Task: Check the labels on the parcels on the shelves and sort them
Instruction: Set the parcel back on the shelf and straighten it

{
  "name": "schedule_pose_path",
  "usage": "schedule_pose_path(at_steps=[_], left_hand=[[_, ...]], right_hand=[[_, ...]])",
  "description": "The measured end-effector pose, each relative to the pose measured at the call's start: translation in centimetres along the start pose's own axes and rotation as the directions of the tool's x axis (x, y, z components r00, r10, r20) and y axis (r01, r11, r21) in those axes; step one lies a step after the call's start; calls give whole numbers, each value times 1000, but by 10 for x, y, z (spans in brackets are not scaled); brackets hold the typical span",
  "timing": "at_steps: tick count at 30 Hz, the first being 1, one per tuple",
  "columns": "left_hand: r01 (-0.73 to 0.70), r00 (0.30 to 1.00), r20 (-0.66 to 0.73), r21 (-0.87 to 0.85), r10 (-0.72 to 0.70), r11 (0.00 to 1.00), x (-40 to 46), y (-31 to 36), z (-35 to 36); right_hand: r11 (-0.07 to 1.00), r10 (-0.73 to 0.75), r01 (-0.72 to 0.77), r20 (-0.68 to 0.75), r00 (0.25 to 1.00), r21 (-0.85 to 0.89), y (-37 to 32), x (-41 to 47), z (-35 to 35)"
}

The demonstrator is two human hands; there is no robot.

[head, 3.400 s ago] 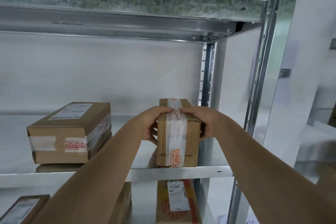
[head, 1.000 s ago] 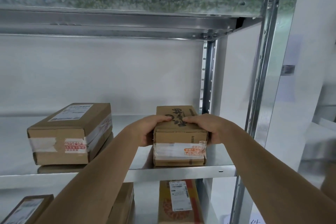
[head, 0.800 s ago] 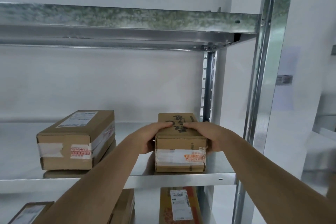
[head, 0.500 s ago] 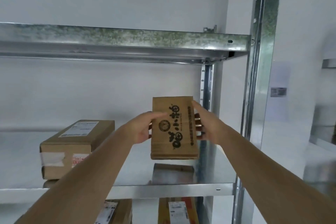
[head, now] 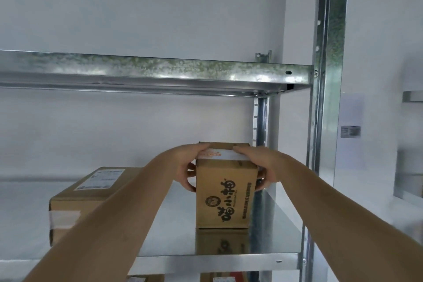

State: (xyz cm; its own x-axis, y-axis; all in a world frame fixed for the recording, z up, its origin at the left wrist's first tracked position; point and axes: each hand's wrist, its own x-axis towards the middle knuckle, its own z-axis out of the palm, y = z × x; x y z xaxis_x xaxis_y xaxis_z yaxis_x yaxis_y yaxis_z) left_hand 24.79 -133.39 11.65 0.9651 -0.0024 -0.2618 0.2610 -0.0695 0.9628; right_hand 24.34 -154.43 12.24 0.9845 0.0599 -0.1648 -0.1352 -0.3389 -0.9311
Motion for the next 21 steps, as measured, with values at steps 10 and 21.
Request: schedule_pose_path(at_steps=[10, 21], left_hand=[[108, 973, 181, 200, -145, 974, 8, 5, -16], [82, 954, 270, 190, -133, 978, 19, -5, -17]], right_hand=[[968, 236, -210, 210, 949, -136, -14, 24, -7], [979, 199, -183, 250, 947, -85, -1, 24, -10]])
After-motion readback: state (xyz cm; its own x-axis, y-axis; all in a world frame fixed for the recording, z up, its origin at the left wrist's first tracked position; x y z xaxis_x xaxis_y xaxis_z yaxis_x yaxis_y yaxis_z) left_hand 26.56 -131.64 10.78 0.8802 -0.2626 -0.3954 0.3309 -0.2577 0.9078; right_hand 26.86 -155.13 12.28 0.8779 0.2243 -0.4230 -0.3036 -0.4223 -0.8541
